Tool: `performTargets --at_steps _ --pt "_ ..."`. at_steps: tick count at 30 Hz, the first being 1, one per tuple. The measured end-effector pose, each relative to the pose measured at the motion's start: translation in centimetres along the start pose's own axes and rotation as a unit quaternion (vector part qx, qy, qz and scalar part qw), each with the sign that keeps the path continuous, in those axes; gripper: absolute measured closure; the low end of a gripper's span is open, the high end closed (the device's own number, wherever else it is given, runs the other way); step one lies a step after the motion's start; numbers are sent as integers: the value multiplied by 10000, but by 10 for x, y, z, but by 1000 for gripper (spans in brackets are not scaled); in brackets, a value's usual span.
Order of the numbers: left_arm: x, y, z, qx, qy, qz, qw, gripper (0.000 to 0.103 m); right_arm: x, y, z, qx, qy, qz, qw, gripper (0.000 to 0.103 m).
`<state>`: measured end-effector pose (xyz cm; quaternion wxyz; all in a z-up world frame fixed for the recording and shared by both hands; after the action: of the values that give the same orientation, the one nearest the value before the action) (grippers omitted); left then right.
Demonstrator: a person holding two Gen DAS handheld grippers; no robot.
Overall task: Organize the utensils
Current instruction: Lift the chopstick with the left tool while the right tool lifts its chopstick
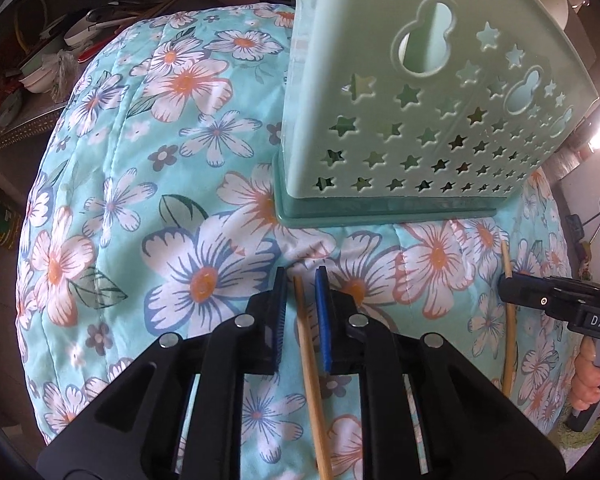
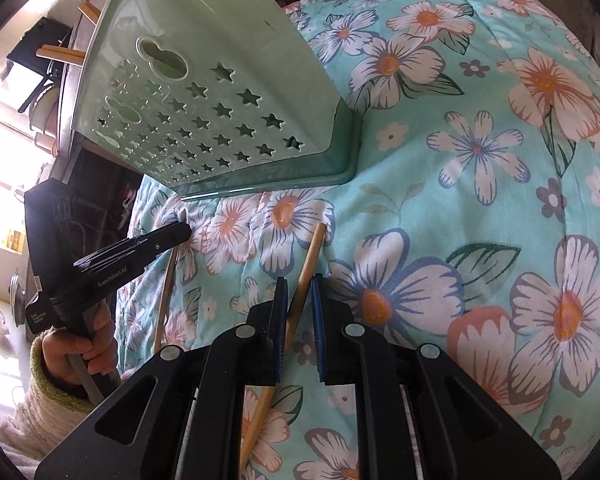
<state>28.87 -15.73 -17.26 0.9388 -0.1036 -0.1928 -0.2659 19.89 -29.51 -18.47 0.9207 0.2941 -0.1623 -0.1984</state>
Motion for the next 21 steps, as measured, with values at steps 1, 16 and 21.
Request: performTargets --at_steps 1,16,21 --pt "0 1 0 11 -3 -2 10000 94 2 0 0 -6 -14 -18 10000 90" --pt "-15 23 39 -374 -498 182 9979 99 12 14 24 192 -360 3 9992 94" --pt "-10 24 86 -653 -879 192 9938 99 13 39 58 325 -679 356 9965 96"
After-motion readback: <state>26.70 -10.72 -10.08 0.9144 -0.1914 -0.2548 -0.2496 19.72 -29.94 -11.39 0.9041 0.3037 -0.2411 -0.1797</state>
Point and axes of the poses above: each gripper's, at about its wrist camera, not at the fingertips, and z roughly against the way its jaws point, y to its left, x to its top, the point moved 7 cm from there along -z, roughly the way its jaws point, and after that the axes turned 8 degrees about -z, right-handed, at the moved point
